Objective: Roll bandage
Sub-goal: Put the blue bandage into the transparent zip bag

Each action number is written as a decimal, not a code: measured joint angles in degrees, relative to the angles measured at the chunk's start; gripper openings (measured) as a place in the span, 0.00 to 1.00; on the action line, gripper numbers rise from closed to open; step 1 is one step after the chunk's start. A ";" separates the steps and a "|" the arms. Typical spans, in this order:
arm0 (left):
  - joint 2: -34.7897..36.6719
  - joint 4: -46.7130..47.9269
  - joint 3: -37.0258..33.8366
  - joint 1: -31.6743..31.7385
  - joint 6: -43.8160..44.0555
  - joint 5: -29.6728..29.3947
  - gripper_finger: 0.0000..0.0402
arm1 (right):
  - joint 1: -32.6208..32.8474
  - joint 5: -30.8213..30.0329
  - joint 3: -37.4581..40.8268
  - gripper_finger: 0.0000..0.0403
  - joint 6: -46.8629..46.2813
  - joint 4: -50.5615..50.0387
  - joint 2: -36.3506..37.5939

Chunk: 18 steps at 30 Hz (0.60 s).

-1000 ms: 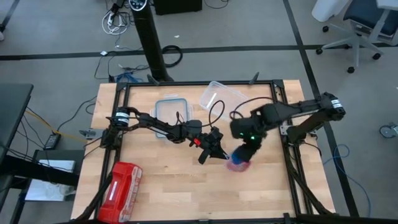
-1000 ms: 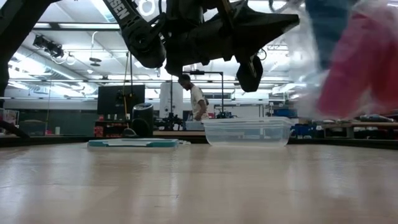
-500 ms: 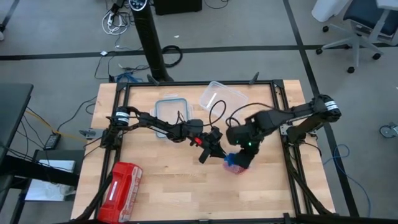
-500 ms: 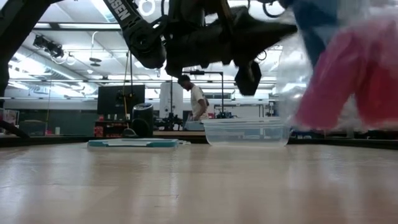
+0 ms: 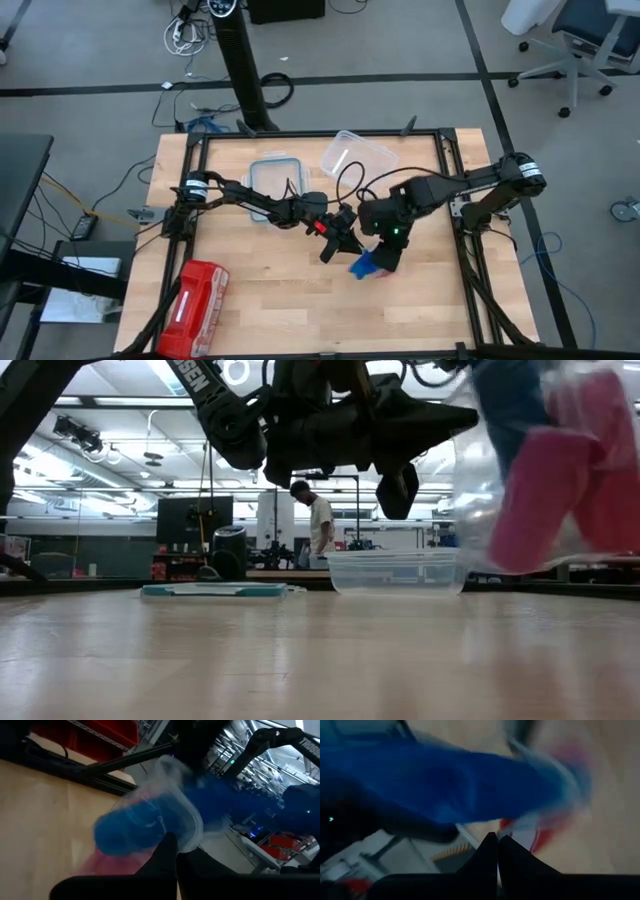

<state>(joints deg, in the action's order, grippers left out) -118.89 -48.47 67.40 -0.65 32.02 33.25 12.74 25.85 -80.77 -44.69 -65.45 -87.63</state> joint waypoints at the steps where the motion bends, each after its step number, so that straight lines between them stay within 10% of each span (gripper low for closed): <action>1: 0.00 -0.01 0.00 0.00 -0.03 -0.01 0.00 | -0.12 -3.22 -0.04 0.00 -0.38 -0.72 -0.09; 18: 0.00 -1.43 0.00 0.29 1.33 0.97 0.00 | -0.78 -0.02 0.02 0.00 0.23 -10.11 -1.29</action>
<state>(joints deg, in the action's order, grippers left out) -118.89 -49.91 67.40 -0.36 33.35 34.23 11.96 25.83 -80.75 -44.46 -75.56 -88.93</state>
